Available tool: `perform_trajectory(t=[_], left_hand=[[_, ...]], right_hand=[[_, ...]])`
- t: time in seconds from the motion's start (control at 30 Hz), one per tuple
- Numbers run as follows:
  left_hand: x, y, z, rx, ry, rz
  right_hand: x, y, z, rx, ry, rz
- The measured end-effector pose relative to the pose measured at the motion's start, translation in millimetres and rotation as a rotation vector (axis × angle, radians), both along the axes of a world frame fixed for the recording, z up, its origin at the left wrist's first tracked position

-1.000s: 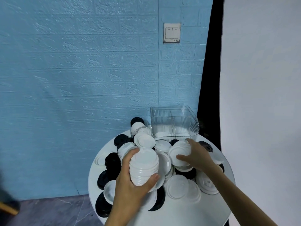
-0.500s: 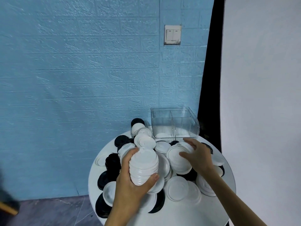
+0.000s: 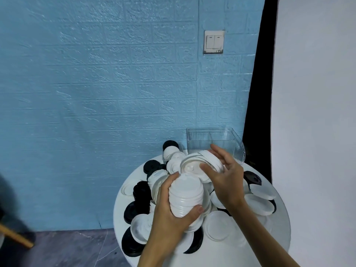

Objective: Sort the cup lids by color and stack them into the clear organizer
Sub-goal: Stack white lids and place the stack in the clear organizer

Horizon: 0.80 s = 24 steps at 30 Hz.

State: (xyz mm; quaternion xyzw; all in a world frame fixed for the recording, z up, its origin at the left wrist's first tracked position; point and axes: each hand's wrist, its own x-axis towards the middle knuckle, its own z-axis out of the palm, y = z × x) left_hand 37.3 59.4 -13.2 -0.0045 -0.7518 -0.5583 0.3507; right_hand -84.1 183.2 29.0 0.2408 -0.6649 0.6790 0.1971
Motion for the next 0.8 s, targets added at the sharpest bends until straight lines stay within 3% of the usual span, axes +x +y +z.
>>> perform_trajectory(t=[0.3,0.43,0.8], left_hand=[[5.2,-8.3,-2.2,0.029,0.011,-0.055],[7.2,-10.4,-0.1,0.039,-0.007,-0.101],[15.8,-23.9,5.8,0.057,-0.066,-0.203]], right_hand=[[25.7,-1.7,5.4,0.114,0.230,0.028],[35.7,0.4,13.6,0.101,0.103,0.249],[26.2,11.7,20.3,0.080,-0.090,0.593]])
